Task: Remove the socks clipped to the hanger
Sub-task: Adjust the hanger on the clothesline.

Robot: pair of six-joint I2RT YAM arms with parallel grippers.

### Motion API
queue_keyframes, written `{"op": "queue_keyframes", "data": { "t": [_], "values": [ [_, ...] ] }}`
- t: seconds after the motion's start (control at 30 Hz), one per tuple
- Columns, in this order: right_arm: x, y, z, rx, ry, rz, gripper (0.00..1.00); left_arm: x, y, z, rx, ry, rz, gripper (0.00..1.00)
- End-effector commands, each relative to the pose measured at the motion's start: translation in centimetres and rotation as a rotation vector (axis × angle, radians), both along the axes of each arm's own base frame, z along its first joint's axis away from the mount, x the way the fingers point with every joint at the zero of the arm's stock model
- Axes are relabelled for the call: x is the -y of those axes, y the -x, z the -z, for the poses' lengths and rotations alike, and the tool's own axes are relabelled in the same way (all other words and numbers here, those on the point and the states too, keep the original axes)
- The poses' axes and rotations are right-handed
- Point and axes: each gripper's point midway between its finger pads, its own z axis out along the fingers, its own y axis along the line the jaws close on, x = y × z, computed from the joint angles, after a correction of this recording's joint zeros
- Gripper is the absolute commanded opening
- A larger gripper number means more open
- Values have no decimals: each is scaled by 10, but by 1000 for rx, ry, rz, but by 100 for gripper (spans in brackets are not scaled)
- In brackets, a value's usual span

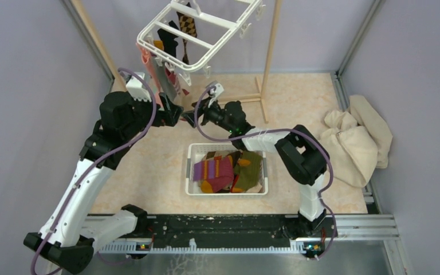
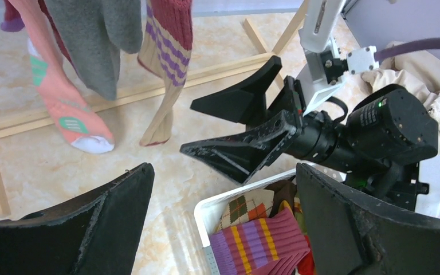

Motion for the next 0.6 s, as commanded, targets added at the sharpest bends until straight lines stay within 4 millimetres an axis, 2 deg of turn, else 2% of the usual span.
{"op": "queue_keyframes", "data": {
  "t": [0.0,0.1,0.2,0.33,0.47,0.57],
  "values": [
    [-29,12,-59,158,-133,-34,73,-7,3,-13,27,-8,-21,99],
    [-35,4,-53,162,-122,19,73,-8,1,-11,21,-21,-24,99],
    [-36,-17,-40,143,-69,136,73,-9,0,-10,21,-35,-25,99],
    [-28,-47,-23,89,-4,310,71,-13,-2,-12,24,-47,-46,99],
    [-31,-62,-9,41,62,358,62,-14,0,-15,28,-40,-53,99],
    [-37,-69,-7,31,61,365,63,-12,2,-17,26,-28,-42,99]
  ]
}}
